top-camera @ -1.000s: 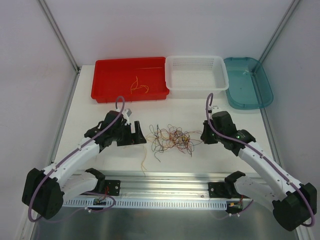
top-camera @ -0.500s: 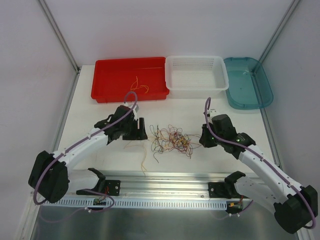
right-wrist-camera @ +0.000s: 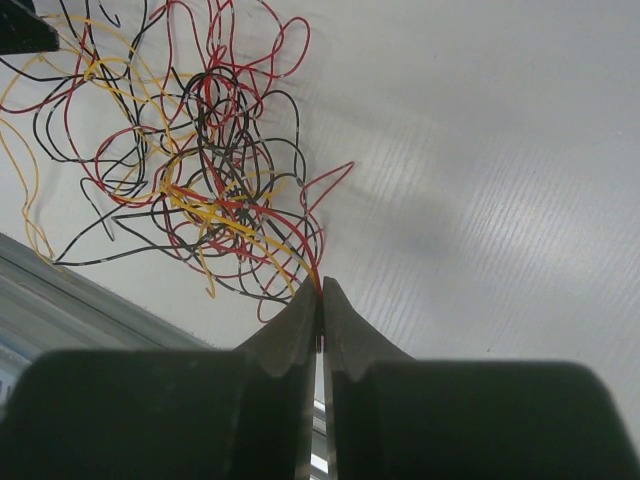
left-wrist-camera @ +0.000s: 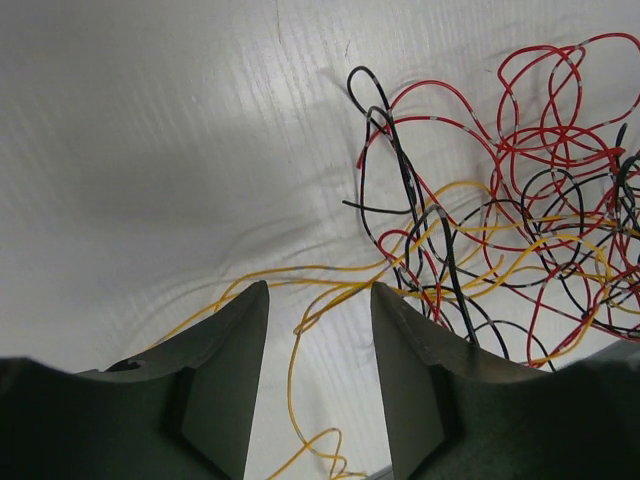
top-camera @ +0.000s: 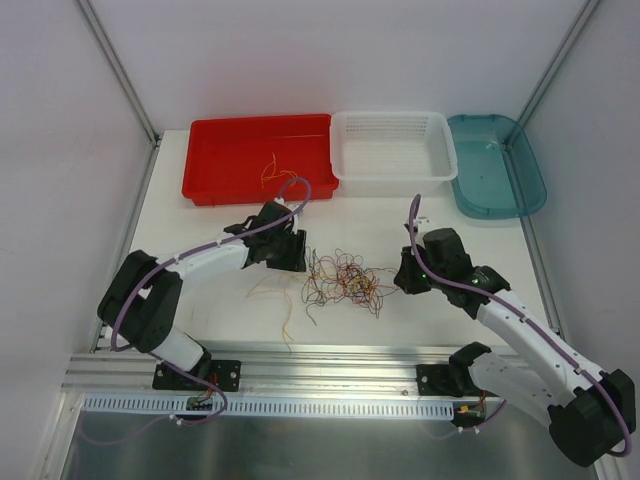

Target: Untangle the cables

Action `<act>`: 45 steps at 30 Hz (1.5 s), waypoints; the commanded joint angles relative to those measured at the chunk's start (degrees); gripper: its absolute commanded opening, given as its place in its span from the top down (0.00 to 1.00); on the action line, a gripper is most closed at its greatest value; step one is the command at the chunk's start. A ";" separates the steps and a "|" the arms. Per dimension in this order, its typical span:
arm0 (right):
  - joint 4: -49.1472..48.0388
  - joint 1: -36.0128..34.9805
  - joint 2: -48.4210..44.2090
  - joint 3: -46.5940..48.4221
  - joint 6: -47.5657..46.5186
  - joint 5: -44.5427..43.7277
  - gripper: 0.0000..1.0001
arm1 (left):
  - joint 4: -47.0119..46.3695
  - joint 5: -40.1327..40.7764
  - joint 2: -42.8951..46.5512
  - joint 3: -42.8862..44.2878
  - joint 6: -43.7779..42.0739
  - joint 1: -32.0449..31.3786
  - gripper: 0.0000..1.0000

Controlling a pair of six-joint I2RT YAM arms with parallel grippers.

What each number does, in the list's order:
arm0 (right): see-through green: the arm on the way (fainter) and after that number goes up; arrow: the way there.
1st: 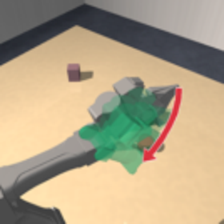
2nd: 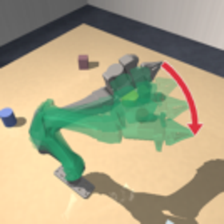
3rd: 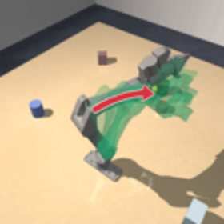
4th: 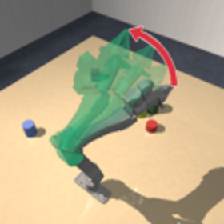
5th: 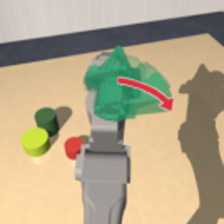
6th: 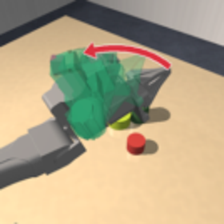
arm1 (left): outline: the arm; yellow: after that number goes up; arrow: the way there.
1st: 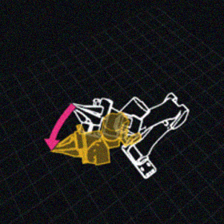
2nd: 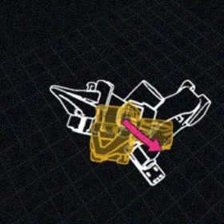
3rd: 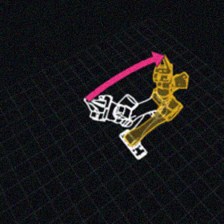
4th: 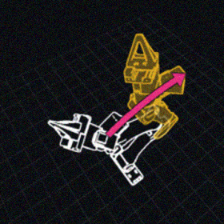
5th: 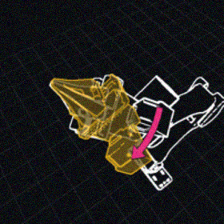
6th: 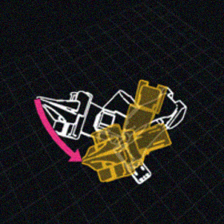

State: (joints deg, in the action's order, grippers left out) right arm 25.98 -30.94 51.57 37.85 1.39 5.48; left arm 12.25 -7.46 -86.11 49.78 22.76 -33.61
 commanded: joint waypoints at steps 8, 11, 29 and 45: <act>-2.51 -0.35 0.99 0.04 -0.07 -0.11 0.97 | -3.20 0.43 -2.77 3.22 -3.34 -0.85 1.00; -0.93 -0.26 0.72 0.30 1.15 -3.87 0.99 | -1.19 5.86 1.79 2.78 -2.99 -0.59 1.00; 18.05 9.75 -5.34 10.40 5.47 -18.75 0.99 | 26.94 23.81 31.52 13.49 -0.18 21.11 1.00; 13.13 8.88 0.02 6.72 3.62 -7.58 0.51 | 18.69 4.30 28.89 2.71 7.55 6.81 0.83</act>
State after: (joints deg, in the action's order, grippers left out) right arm 38.98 -21.65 52.12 44.71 5.67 -1.91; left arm 34.30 -1.19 -55.94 55.27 27.51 -23.46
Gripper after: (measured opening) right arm 0.446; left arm 0.139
